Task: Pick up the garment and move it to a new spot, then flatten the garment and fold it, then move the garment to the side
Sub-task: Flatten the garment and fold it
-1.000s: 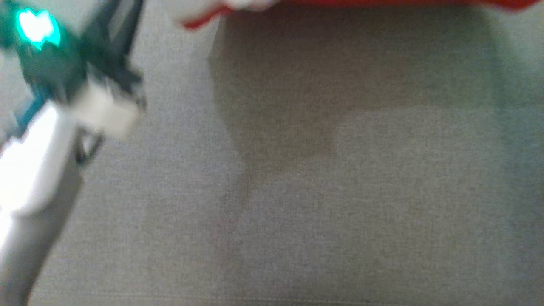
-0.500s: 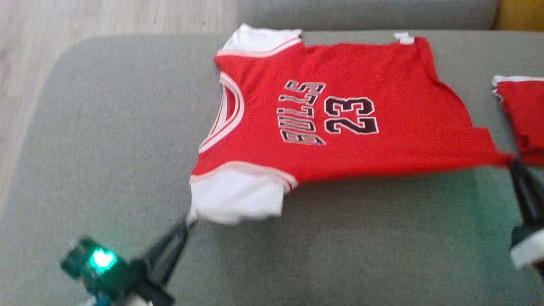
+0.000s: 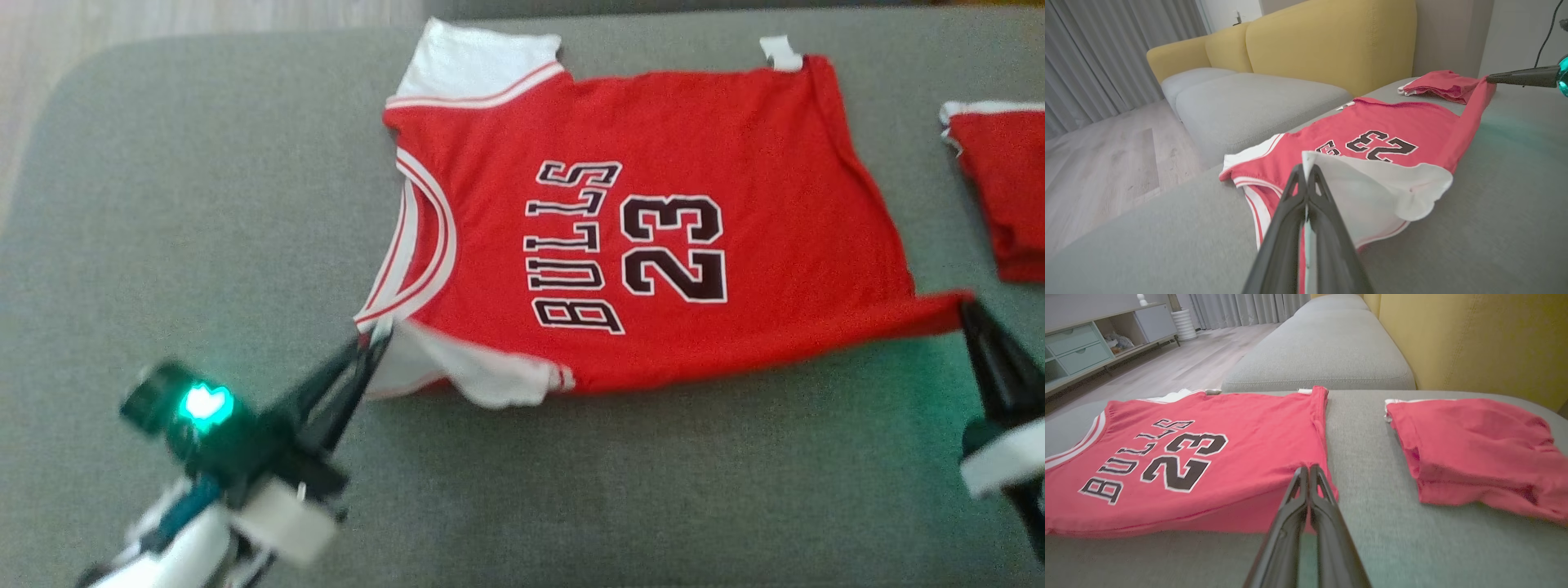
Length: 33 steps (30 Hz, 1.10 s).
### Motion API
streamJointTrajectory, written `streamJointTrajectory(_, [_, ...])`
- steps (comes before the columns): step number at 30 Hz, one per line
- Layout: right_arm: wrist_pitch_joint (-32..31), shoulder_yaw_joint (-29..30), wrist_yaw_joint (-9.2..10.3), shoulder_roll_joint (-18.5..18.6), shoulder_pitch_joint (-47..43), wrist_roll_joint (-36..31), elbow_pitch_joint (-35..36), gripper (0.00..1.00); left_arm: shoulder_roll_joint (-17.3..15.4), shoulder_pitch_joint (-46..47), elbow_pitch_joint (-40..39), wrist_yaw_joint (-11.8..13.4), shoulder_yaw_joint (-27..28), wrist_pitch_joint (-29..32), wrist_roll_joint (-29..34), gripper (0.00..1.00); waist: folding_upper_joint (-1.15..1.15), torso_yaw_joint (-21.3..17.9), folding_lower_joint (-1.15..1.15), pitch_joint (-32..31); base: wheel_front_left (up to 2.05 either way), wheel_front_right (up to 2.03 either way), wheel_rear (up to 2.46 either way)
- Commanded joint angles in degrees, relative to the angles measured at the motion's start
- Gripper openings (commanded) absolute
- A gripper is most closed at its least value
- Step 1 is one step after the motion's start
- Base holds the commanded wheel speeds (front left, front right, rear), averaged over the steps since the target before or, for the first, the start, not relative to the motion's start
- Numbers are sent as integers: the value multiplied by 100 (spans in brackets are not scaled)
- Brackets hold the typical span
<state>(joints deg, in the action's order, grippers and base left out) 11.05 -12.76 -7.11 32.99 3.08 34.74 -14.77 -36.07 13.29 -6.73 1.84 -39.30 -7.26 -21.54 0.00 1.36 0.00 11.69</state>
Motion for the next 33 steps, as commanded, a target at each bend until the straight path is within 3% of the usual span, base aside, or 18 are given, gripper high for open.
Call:
streamJointTrajectory(1, [2, -44, -37, 206, 166, 6, 105, 0, -112, 344, -104, -19, 260, -51, 46, 0, 0, -25, 0, 175, 0, 0, 0])
streamJointTrajectory(10, [46, -323, -37, 296, 1450, -14, -657, 0, 267, 2170, 1052, -532, 304, -282, 377, 0, 0, -45, 0, 834, 0, 0, 0])
streamJointTrajectory(18, [202, -711, -37, 180, 2222, 217, -1212, 0, 424, 3076, 1844, -712, 227, -459, 561, 0, 0, -117, 0, 1163, 0, 0, 0])
streamJointTrajectory(19, [227, -773, -37, 148, 2298, 266, -1257, 0, 463, 3104, 1968, -716, 217, -441, 536, 29, 0, -130, 0, 1183, 0, 0, 0])
streamJointTrajectory(20, [258, -817, -37, 114, 2367, 315, -1292, 39, 493, 3123, 2080, -714, 201, -430, 532, 93, 0, -141, 0, 1196, 0, 0, 0])
streamJointTrajectory(21, [283, -859, -37, 85, 2421, 357, -1323, 100, 529, 3123, 2185, -676, 210, -430, 516, 100, 0, -150, 0, 1203, 0, 0, 0])
streamJointTrajectory(29, [391, -812, -37, -88, 2445, 433, -1392, 100, 931, 2341, 2490, -168, 331, -352, 24, 100, 0, -205, 0, 1079, 0, 0, 0])
streamJointTrajectory(33, [393, -654, -37, -171, 2209, 366, -1250, 100, 1135, 1750, 2492, -81, 329, -9, -443, 100, 0, -200, 0, 1022, 0, 0, 0])
